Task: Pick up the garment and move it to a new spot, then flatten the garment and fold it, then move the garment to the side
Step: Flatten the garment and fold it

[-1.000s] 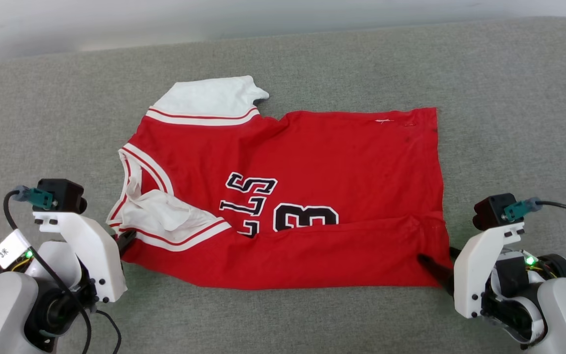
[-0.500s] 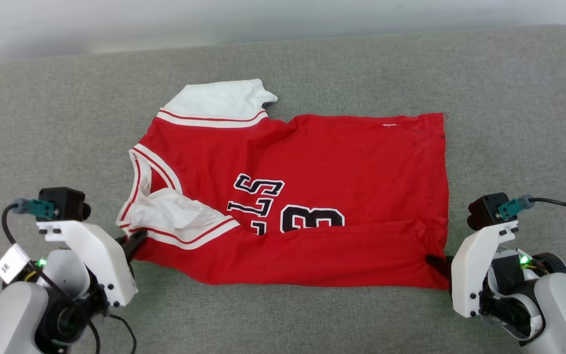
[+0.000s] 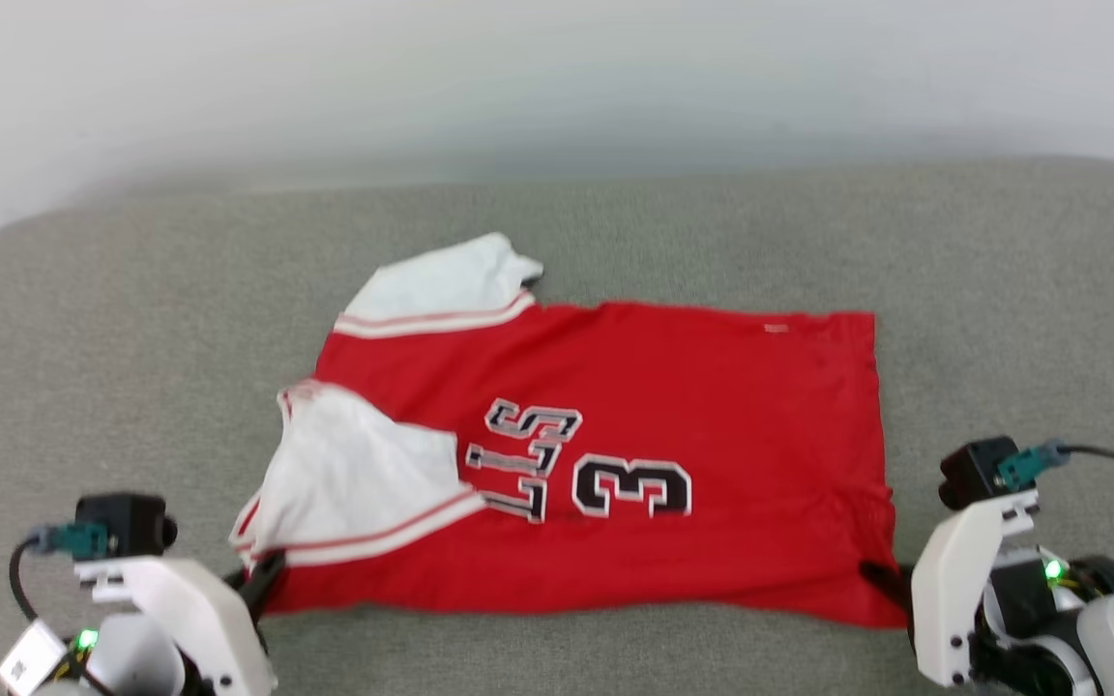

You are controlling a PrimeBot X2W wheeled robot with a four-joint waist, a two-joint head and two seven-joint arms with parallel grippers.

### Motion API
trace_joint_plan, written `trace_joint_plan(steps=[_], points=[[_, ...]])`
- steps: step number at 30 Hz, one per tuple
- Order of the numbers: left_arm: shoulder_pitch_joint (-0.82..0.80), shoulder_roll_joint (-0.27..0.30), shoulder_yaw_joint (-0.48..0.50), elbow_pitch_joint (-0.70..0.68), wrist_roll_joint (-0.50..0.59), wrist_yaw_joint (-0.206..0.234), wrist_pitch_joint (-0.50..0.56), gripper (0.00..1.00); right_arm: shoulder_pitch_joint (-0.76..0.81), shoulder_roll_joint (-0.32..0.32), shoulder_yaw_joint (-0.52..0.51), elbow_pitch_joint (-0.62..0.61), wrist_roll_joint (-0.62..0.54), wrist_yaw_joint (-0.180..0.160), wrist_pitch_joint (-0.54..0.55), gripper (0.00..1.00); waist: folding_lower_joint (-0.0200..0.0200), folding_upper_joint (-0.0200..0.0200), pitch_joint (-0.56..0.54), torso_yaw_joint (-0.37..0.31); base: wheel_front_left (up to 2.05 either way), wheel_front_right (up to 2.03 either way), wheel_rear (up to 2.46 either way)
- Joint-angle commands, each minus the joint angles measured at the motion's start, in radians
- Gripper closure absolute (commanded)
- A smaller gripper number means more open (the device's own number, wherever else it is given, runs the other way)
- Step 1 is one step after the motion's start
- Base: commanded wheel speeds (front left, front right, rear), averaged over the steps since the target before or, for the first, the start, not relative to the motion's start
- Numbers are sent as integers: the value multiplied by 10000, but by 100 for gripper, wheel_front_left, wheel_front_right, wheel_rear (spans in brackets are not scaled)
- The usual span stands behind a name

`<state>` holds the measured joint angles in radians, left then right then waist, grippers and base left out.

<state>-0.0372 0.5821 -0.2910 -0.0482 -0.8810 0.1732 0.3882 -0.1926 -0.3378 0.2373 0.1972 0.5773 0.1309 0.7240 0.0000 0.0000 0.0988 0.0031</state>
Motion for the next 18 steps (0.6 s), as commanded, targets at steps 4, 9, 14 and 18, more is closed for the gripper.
trace_joint_plan(steps=[4,9,14,18], points=[[915,137,76,-287,7,371,-12,100,737,-113,-225,-236,24,-4,141,100,0,0,-744,205,0,0,0],[1891,204,161,-400,-204,675,41,100,1609,13,-631,-631,-63,-4,445,100,0,0,-1083,242,0,0,0],[2329,-172,-7,-124,-557,606,101,100,2180,235,-738,-857,-200,-4,492,100,0,0,-1091,172,0,0,0],[1974,-574,-136,320,-536,443,-231,48,2362,429,-791,-703,-274,-4,-17,0,0,0,-1027,161,0,0,0]])
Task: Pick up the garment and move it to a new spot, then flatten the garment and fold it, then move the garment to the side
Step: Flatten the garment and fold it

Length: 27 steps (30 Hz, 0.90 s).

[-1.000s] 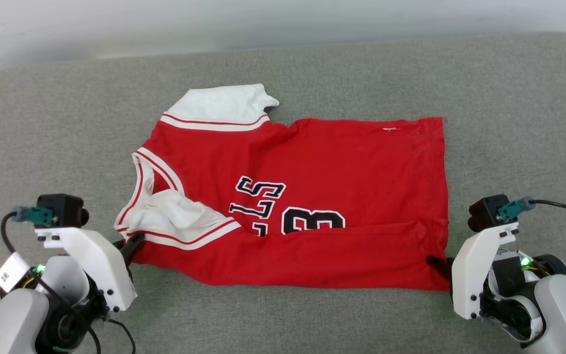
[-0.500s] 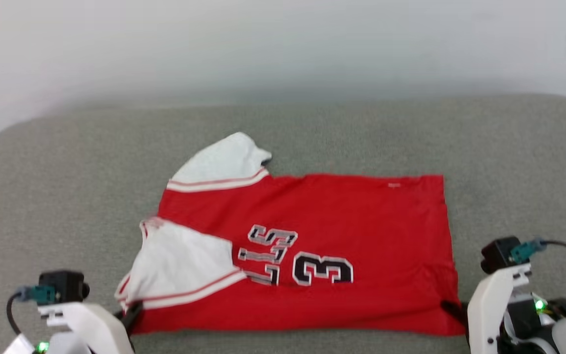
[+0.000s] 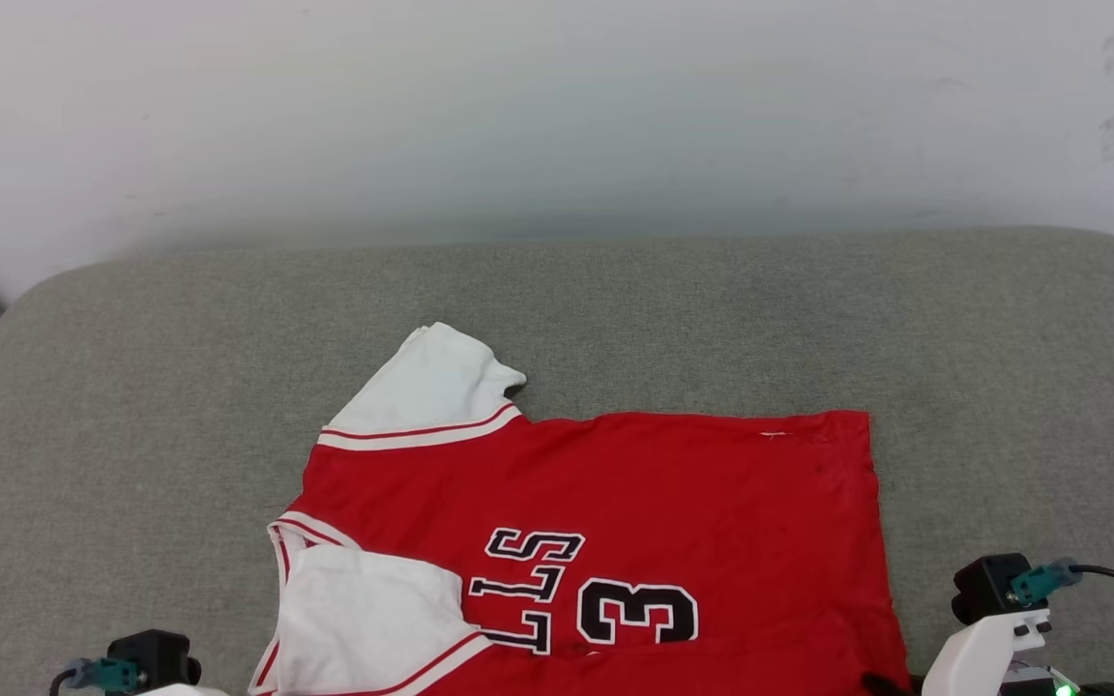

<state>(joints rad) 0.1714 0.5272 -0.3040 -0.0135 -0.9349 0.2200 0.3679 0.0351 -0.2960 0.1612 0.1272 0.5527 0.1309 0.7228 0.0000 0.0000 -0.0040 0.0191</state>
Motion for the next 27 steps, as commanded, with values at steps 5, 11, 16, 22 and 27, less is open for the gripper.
trace_joint_plan(steps=[5,11,16,22,27], points=[[-701,-213,34,413,333,-168,-655,0,75,140,-69,-302,-348,-2,-1719,0,0,0,-21,-89,0,0,0],[-1647,-87,23,433,1402,-106,-1718,0,-161,499,-459,-654,-1398,-2,-4464,0,0,0,-103,-382,0,0,0],[-2847,-154,-78,660,2245,-97,-2519,0,-463,909,-825,-922,-2159,-4,-5586,0,0,0,46,-694,0,0,0],[-4772,-135,-5,1344,2318,-398,-2334,0,-1209,1163,-847,-1332,-2459,-4,-6106,0,0,0,1230,-1300,0,0,0],[-6119,61,19,1980,2100,-710,-1527,0,-1825,1235,-722,-1370,-2460,-4,-6300,0,0,0,2087,-1763,0,0,0]])
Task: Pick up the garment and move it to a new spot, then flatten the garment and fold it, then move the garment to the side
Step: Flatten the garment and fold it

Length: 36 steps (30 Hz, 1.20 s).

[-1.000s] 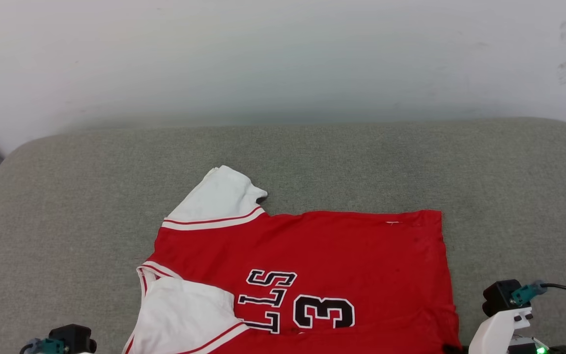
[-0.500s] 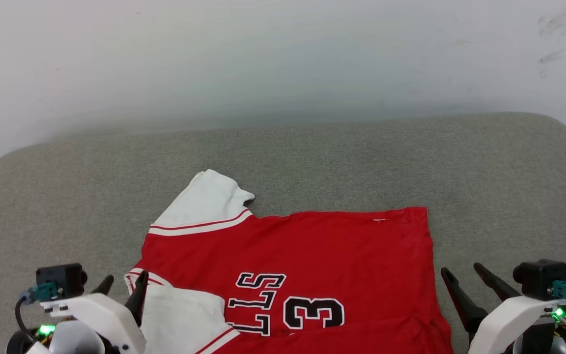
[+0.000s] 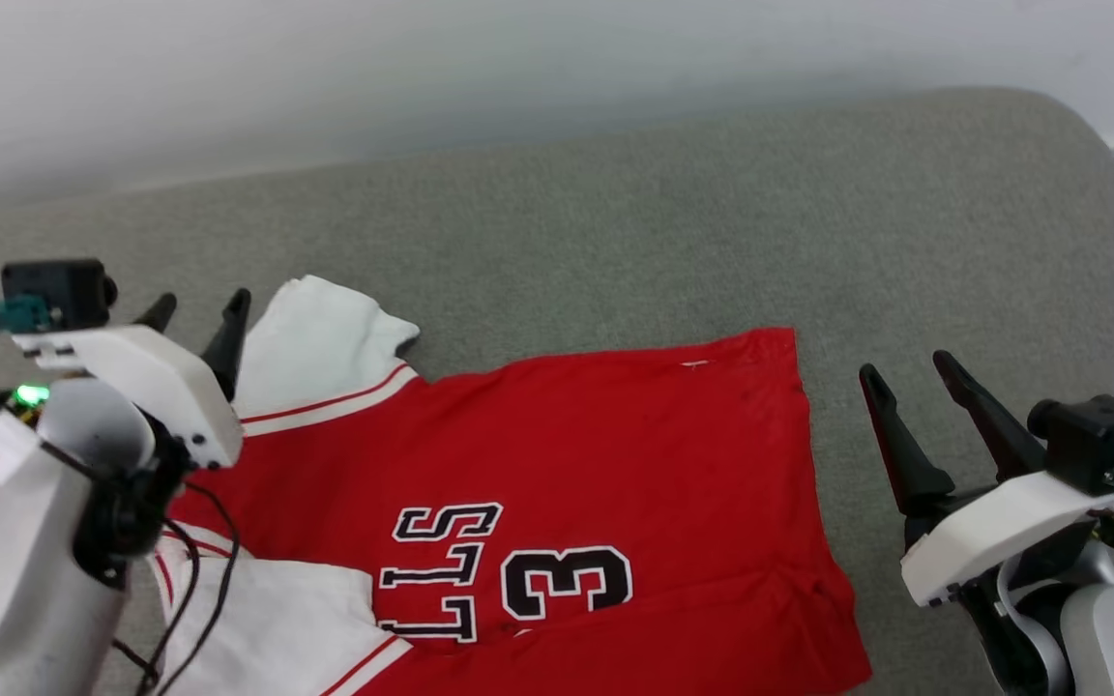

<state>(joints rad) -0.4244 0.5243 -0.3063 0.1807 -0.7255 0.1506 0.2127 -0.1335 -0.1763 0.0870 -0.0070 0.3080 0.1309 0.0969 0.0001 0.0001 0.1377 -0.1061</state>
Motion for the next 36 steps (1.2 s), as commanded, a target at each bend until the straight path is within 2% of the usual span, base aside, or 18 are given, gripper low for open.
trace_joint_plan(steps=[1,5,9,14,23,24,26,30,36], points=[[-464,185,50,237,-112,-126,313,0,-247,78,62,3,7,-2,-89,0,-1,-1,830,-643,0,0,0],[-1543,601,73,977,-496,-461,1624,0,-630,167,164,150,80,-4,-181,0,-1,-1,1479,-1126,0,0,0],[-2501,997,54,1854,-798,-551,2976,0,-856,274,172,313,81,-2,-345,0,-1,-1,1944,-1495,0,0,0],[-3324,1227,-197,2763,-1090,-776,4439,0,-1009,400,224,541,146,-4,-468,0,-1,-1,2379,-1837,0,0,0],[-3559,1167,-868,4375,-1234,-570,6588,0,-1140,490,247,816,302,-4,-584,0,-1,-1,2729,-2107,0,0,0],[-3536,1136,-949,4528,-1237,-530,6794,29,-1158,498,240,839,348,-4,-577,0,-1,-1,2743,-2114,0,0,0],[-3478,1102,-1150,4736,-1100,-512,6960,100,-1159,509,244,873,400,-4,-559,0,-1,-1,2754,-2119,0,0,0],[-3546,856,-1221,4882,-971,-538,6507,100,-1201,507,265,941,599,-2,-465,0,-1,-1,2670,-2049,0,0,0],[-3888,680,-983,5022,-716,-560,4887,100,-1593,307,339,1559,1259,-2,75,0,-1,-1,2175,-1678,0,0,0]])
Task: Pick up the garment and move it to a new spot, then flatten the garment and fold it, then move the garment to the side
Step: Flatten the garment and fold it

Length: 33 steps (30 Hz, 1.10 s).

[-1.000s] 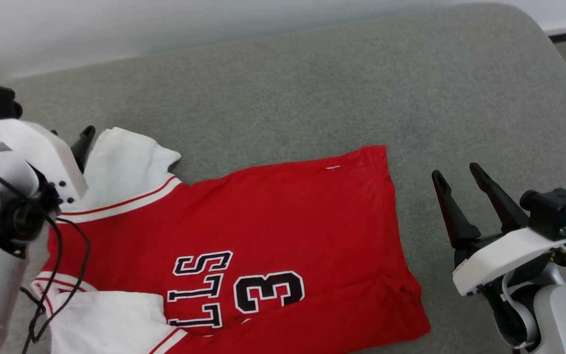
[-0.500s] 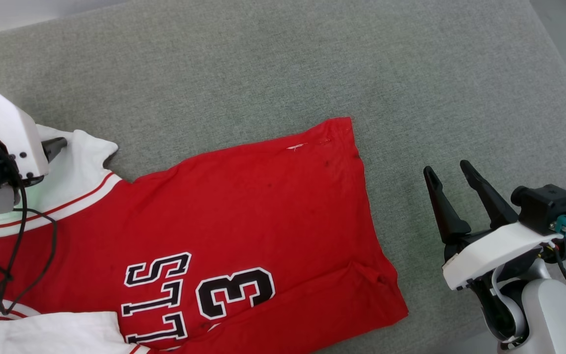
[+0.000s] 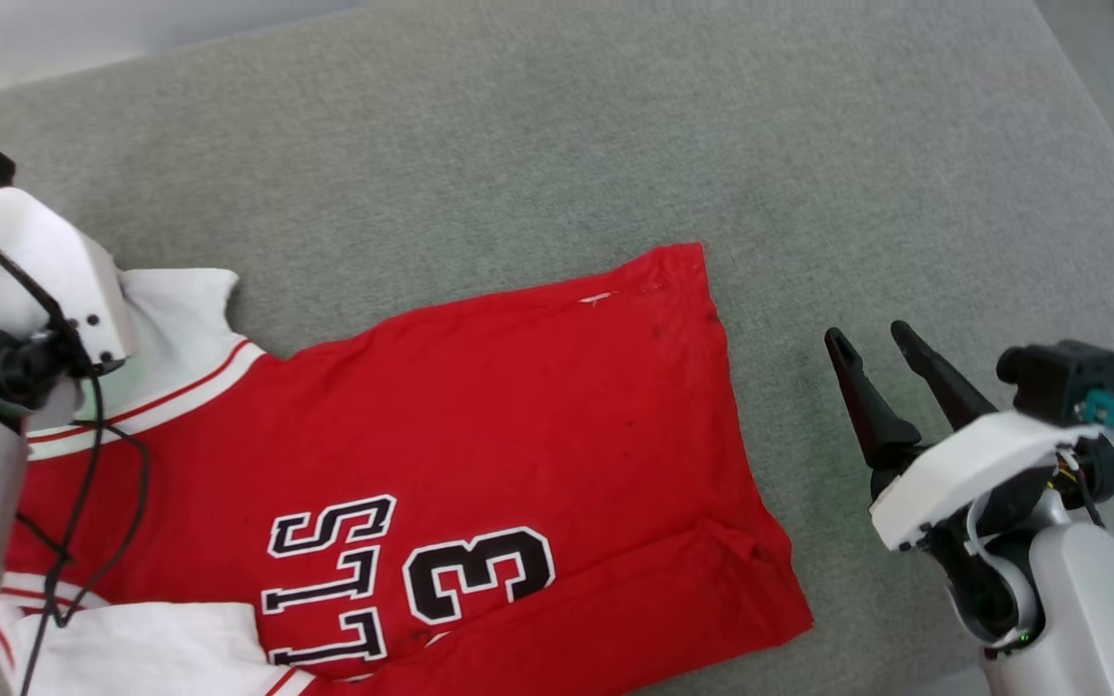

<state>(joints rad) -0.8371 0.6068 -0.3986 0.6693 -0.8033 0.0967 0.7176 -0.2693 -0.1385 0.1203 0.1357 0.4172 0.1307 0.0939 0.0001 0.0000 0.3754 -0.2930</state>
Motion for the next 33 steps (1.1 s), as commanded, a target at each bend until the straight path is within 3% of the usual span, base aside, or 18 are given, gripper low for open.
trace_joint_plan(steps=[1,5,11,18,25,26,27,29,33], points=[[137,-185,-43,138,121,-52,-435,100,-337,-98,-8,398,311,0,319,0,-1,0,-300,287,0,0,0],[-323,-661,2,72,141,-366,-1495,100,-1300,-309,86,1860,951,0,1500,0,-1,0,-710,920,0,0,0],[-775,-1084,-148,-61,190,-781,-2064,100,-2693,-646,502,3433,1393,0,3465,0,-1,0,-787,1726,0,0,0],[-1181,-1368,-316,-133,263,-1027,-2309,100,-4231,-905,1062,4772,1178,0,4728,0,-1,0,-393,2277,0,0,0],[-1423,-1579,-412,42,228,-1241,-2527,100,-5025,-742,1862,6326,1256,0,5783,0,-1,0,-22,2527,0,0,0],[-1439,-1585,-419,94,220,-1285,-2562,100,-5020,-709,1985,6587,1297,0,6067,21,-1,0,-8,2540,0,0,0],[-1441,-1592,-433,147,217,-1302,-2571,100,-5003,-685,2082,6834,1310,0,6342,57,-1,0,-3,2550,0,0,0],[-1477,-1639,-466,240,201,-1377,-2606,100,-5114,-636,2187,7080,1383,0,6511,100,-1,0,1,2566,0,0,0],[-1519,-1680,-501,412,191,-1490,-2737,100,-5595,-727,2228,7285,1508,-2,6465,100,-1,0,-74,2602,0,0,0]])
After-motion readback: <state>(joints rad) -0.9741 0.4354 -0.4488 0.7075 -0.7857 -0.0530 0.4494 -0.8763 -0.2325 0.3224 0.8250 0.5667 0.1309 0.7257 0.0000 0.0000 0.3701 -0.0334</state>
